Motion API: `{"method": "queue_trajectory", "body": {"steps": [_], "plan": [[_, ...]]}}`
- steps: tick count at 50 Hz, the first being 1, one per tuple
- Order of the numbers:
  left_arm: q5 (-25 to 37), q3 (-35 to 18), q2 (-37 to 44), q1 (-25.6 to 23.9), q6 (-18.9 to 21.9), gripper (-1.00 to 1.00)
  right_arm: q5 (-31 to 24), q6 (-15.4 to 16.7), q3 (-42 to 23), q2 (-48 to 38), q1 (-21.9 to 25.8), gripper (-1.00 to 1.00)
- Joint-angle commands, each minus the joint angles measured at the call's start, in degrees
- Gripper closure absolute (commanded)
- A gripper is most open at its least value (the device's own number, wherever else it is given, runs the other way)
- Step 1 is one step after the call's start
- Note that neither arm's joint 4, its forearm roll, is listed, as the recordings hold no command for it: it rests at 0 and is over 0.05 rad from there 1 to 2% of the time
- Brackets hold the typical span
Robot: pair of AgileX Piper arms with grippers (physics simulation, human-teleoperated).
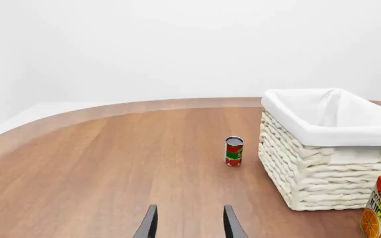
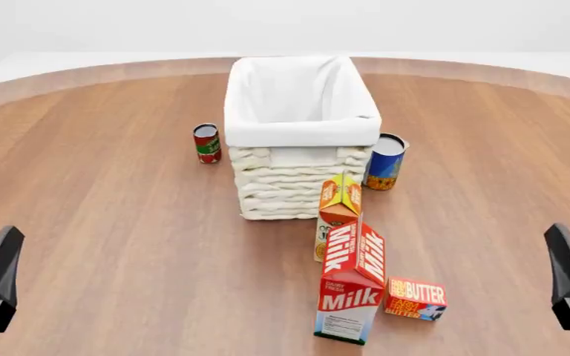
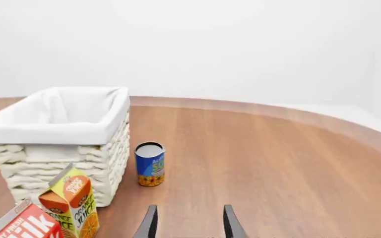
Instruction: Pick up the butter and put it in the basket.
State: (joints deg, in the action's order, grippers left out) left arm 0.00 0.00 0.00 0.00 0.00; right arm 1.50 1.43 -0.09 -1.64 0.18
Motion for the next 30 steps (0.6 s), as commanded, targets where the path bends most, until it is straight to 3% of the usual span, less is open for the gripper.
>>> {"method": "queue_trajectory", "body": {"steps": [1,14,17,18,20,21,25,27,30], "plan": [[0.0,0.0,0.0,0.0,0.0,-1.00,-1.4,-1.4,-0.1,1.2,0.0,-1.00],[0.0,0.0,0.0,0.0,0.0,-1.00,-1.5,-1.2,0.0,1.2,0.7,-1.00],[0.0,0.0,0.0,0.0,0.0,-1.00,0.1,-2.4,-0.1,-2.6,2.3,-1.00],[0.0,0.0,0.0,0.0,0.0,-1.00,1.3,-4.2,0.0,-4.5,2.3,-1.00],[0.0,0.0,0.0,0.0,0.0,-1.00,1.9,-4.8,0.0,-5.2,1.9,-1.00],[0.0,0.0,0.0,0.0,0.0,-1.00,4.1,-6.9,-0.1,-8.5,0.8,-1.00],[0.0,0.0,0.0,0.0,0.0,-1.00,8.4,-10.2,-1.2,-16.5,-0.6,-1.00],[0.0,0.0,0.0,0.0,0.0,-1.00,5.2,-12.8,-3.5,-15.6,1.8,-1.00],[0.0,0.0,0.0,0.0,0.0,-1.00,0.1,-11.1,-7.7,-12.7,6.8,-1.00]]}}
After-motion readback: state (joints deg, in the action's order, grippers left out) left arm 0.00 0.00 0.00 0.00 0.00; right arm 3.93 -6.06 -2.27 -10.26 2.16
